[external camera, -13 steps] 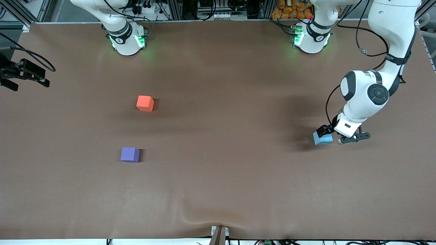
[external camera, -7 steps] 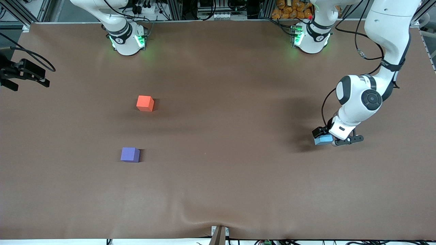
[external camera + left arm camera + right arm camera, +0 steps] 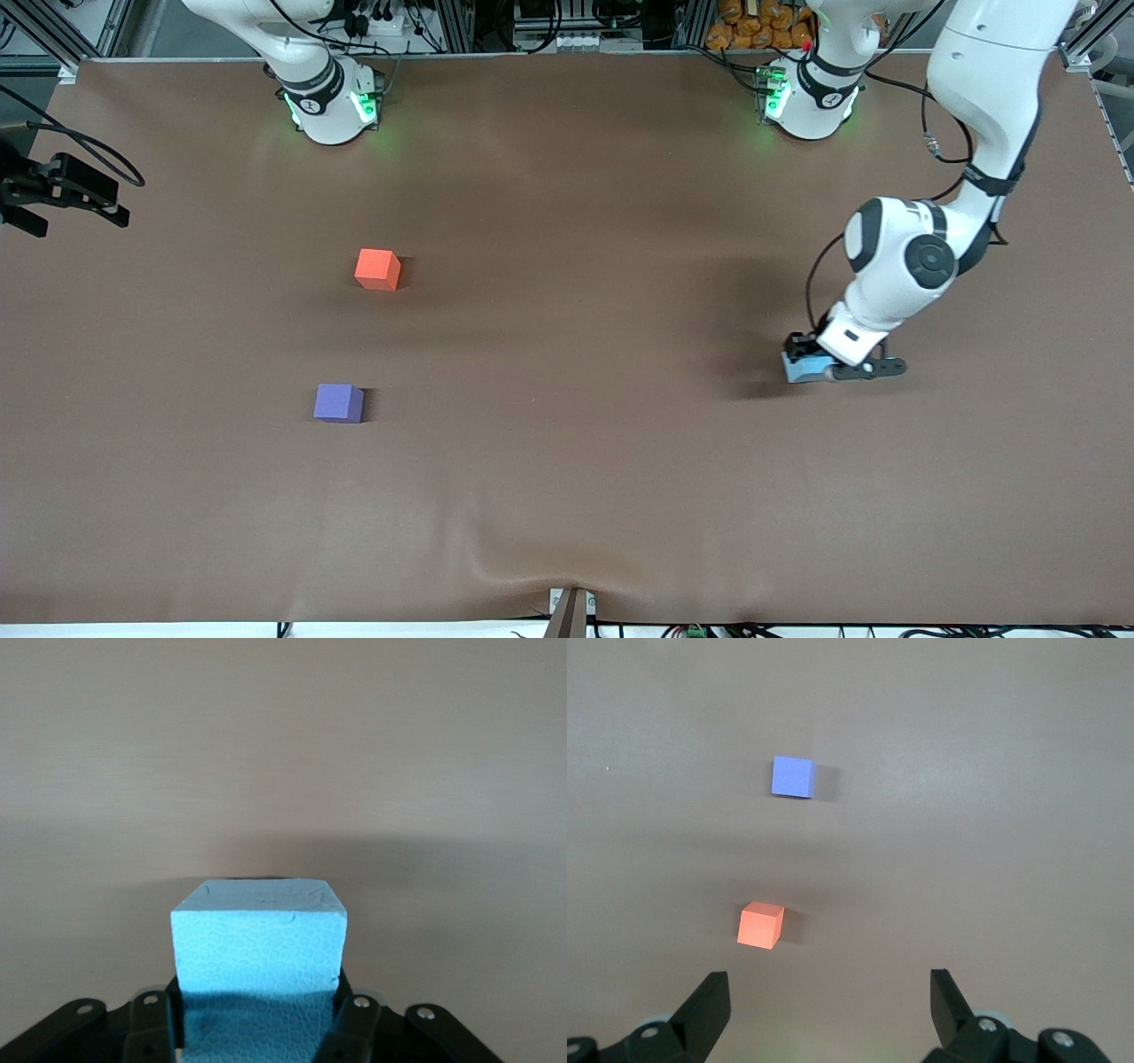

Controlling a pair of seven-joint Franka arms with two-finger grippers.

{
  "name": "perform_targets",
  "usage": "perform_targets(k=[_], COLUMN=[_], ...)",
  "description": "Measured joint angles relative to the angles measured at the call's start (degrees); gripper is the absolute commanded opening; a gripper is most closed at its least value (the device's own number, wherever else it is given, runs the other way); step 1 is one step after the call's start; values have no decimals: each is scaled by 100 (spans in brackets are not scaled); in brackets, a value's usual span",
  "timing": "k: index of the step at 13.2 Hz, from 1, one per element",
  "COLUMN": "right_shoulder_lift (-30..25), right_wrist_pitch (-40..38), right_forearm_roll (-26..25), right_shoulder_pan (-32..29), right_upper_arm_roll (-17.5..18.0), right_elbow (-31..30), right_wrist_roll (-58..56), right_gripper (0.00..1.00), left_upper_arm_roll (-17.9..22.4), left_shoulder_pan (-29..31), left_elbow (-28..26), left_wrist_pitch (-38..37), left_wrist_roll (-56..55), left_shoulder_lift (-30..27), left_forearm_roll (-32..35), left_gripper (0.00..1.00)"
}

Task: Place blue block between orange and purple blocks
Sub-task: 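Carry the light-blue cube with the left gripper toward the table middle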

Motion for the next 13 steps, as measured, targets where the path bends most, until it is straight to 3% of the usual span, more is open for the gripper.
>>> perform_targets(k=[4, 7, 9, 13], right_shoulder_lift=[17, 78, 166, 397], right_wrist_pitch=[9, 15, 18, 55], right_forearm_roll=[0, 0, 0, -1], right_shoulder_pan=[-5, -9, -9, -14], right_upper_arm_roll=[-4, -5, -4, -6], right_elbow=[-5, -11, -13, -15], right_wrist_roll=[-8, -14, -17, -23], right_gripper=[100, 100, 100, 100], left_upper_arm_roll=[-875, -941, -943, -878], left_shoulder_pan=[-219, -932, -1417, -2613], left_elbow=[357, 1237, 1804, 3318], left_wrist_pitch=[-409, -1247, -1360, -1388], left_wrist_roll=[-143, -724, -1301, -2425], left_shoulder_lift=[-35, 124, 409, 1525], left_forearm_roll=[-1, -4, -7, -8], left_gripper=[0, 0, 0, 0])
